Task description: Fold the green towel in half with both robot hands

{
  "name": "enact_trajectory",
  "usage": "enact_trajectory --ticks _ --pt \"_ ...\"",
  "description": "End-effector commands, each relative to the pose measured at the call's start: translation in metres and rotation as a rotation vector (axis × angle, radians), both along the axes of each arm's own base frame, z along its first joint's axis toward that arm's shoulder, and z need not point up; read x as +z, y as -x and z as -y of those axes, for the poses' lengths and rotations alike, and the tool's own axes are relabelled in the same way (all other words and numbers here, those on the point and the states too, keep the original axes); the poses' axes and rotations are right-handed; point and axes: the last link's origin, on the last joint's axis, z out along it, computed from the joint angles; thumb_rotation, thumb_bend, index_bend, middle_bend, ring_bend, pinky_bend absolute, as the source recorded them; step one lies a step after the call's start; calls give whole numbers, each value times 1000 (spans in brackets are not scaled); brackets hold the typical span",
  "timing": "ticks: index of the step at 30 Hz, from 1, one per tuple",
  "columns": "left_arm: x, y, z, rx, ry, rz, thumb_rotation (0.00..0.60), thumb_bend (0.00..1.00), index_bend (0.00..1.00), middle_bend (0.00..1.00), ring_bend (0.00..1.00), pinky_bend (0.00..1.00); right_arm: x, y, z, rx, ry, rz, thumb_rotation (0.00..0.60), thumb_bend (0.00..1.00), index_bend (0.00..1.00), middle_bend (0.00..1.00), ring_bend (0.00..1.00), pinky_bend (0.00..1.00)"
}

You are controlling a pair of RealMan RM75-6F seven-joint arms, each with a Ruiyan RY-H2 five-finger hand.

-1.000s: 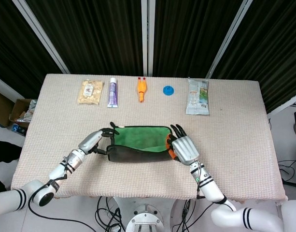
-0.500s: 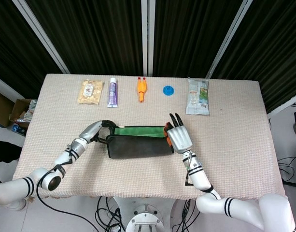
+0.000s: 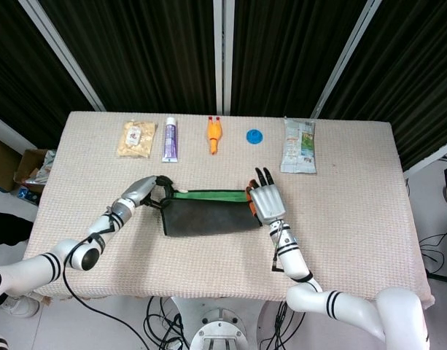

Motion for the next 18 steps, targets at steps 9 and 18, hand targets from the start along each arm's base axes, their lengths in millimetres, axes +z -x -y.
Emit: enact_trajectory --ticks 9,18 --pt "22 8 4 -24 -159 -38 600 353 134 52 106 113 -2 2 9 -15 -10 -38 600 370 344 226 16 0" --pt "56 24 29 -28 -237 -60 600 319 133 50 106 113 7 4 19 -15 -23 -33 600 185 20 109 0 0"
